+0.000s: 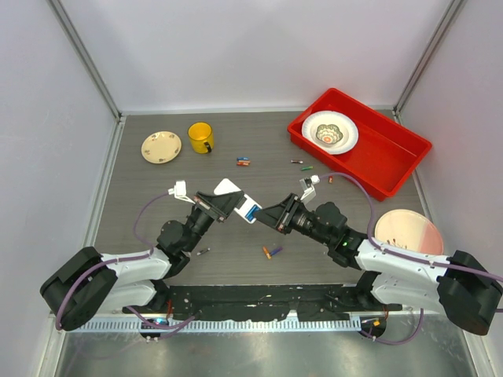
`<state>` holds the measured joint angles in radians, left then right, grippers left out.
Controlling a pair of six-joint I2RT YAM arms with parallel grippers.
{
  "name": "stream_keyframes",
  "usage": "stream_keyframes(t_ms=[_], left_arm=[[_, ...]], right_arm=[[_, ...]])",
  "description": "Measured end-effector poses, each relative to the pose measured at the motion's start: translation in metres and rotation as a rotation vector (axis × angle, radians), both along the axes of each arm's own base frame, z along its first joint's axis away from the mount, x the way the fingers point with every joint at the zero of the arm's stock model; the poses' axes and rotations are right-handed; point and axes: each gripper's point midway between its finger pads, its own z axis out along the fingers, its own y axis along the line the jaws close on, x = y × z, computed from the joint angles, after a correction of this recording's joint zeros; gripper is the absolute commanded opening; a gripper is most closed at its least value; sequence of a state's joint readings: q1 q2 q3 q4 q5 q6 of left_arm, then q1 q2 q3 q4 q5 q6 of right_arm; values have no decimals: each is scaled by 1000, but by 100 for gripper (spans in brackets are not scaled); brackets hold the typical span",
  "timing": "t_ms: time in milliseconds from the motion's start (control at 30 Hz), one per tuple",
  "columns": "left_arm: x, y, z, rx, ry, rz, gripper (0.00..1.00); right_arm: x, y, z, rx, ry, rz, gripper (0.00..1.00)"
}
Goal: Load the batteries into the remote control
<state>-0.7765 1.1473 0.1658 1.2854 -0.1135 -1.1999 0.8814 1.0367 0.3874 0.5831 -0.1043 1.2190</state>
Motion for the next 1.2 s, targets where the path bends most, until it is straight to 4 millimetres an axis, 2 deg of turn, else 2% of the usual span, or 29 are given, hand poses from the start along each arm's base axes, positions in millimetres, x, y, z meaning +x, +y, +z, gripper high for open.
stream_keyframes(t_ms=[33, 67, 167, 433, 533, 600, 633, 700, 733, 800, 867, 900, 933, 967, 1033, 1200], left_arm=[[0, 0, 0, 0, 0, 0, 0], [0, 0, 0, 0, 0, 0, 0], [-1, -1, 0, 1, -1, -5, 0], [-2, -1, 0, 2, -3, -11, 0], [-3, -2, 0, 3, -4, -17, 0], [-3, -3, 0, 4, -4, -21, 0], [-3, -3, 0, 5, -4, -24, 0], [-2, -3, -4, 17, 2, -22, 0], [-2, -3, -5, 18, 7, -19, 0], [0, -2, -4, 9, 13, -12, 0], [0, -1, -2, -10, 17, -11, 0], [0, -1, -1, -12, 14, -11, 0], [0, 0, 0, -14, 14, -11, 0], [0, 0, 0, -13, 13, -11, 0], [-1, -1, -1, -11, 12, -17, 0], [-2, -1, 0, -9, 8, -15, 0]], right_arm=[[0, 0, 0, 1, 0, 0, 31], [0, 0, 1, 4, 2, 0, 40], [0, 0, 2, 14, 2, -3, 49], [2, -1, 4, 56, 0, -9, 50], [2, 1, 1, 53, 4, -6, 46], [3, 2, -2, 47, 9, -2, 39], [3, 3, -4, 45, 11, 3, 32], [3, 5, -4, 51, 9, 10, 26], [3, 6, -3, 56, 9, 13, 19], [4, 7, -2, 66, 6, 19, 17], [4, 7, 2, 77, -5, 23, 23], [3, 8, 3, 80, -8, 25, 32], [3, 8, 4, 82, -10, 26, 48], [3, 8, 4, 82, -9, 27, 52], [3, 7, 1, 72, -4, 32, 59], [0, -6, -3, -10, -15, 23, 64]])
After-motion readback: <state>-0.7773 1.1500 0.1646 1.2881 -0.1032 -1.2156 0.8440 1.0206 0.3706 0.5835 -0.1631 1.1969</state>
